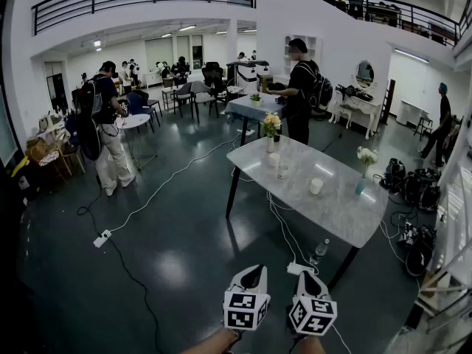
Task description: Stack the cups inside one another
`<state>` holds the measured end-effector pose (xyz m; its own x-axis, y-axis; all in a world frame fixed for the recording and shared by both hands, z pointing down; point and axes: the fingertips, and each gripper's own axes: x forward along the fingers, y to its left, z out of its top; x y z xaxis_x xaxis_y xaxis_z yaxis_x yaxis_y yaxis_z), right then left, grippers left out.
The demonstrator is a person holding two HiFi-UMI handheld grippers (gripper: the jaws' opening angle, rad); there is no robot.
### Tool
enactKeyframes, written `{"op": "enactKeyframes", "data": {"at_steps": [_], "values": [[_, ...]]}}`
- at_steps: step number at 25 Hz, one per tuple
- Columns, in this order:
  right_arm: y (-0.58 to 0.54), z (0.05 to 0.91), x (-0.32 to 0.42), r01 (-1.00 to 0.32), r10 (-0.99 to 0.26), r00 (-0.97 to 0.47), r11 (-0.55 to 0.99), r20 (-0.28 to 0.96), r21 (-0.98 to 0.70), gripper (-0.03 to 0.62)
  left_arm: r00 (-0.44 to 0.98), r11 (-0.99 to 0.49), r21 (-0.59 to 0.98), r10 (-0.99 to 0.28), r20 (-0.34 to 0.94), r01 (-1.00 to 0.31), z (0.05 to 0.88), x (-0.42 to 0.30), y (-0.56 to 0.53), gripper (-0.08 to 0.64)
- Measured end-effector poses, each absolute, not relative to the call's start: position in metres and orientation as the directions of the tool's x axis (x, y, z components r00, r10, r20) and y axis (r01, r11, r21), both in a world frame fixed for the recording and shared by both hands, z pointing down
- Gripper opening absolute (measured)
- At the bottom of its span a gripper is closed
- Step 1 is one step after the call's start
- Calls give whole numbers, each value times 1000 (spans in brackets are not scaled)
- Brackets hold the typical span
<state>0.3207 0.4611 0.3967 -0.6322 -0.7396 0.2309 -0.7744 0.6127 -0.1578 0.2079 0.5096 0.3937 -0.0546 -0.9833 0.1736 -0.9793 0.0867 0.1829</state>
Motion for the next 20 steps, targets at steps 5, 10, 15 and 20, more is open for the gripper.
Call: {"op": "enactKeyframes", "data": {"at_steps": [5,10,15,20], "values": [[461,405,324,-780,-742,-625,606,242,-155,6,-54,87,180,-982,181,-980,402,208,510,-5],[463,407,314,-783,-744,-621,605,244,-146,7,-54,87,179,-982,179,-980,404,196,512,-5],[461,407,305,-790,-753,-612,594,241,-150,8,-56,89,177,-982,180,-980,406,183,513,-5],[455,407,290,-799,-762,-601,581,242,-154,8,-66,100,177,-980,188,-979,409,162,512,-5]]}}
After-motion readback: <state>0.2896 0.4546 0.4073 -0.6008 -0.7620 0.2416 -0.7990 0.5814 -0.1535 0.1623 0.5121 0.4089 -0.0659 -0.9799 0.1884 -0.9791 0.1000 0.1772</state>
